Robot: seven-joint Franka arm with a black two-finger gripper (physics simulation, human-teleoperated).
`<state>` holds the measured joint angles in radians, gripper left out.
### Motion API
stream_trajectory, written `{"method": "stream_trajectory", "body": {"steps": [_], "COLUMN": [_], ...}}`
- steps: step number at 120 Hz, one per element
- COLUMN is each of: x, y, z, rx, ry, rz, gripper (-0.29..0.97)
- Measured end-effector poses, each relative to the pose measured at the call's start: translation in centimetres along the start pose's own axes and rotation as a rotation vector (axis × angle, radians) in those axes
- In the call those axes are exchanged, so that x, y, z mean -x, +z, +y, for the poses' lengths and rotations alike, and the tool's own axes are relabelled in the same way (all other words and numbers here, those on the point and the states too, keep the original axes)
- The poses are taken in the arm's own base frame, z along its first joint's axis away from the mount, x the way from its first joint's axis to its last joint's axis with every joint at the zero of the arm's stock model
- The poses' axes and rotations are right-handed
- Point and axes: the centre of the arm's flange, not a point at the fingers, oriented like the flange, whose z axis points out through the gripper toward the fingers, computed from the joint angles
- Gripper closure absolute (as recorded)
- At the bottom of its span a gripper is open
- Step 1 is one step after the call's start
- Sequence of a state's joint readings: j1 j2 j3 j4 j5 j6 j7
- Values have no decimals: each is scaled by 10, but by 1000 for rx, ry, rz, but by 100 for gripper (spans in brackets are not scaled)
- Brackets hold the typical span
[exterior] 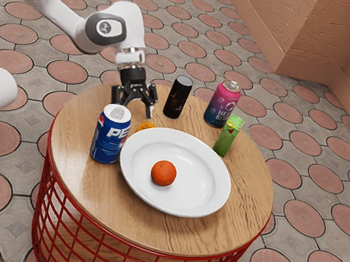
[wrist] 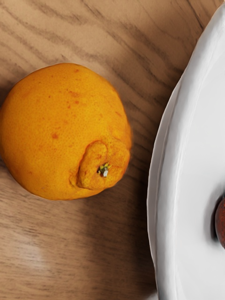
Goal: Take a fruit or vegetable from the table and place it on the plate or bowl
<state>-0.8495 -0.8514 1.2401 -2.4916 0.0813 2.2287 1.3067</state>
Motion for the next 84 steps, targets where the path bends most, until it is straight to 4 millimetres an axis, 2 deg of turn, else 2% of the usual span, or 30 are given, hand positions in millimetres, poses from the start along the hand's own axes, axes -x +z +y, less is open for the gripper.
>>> {"method": "stream_trajectory", "body": {"steps": [25,84], "x": [-5,-21], "y": [15,26], "z": [-5,-7], "rx": [13,25], "ry": [3,4], "rz": [9,24], "gripper": [0,0]}}
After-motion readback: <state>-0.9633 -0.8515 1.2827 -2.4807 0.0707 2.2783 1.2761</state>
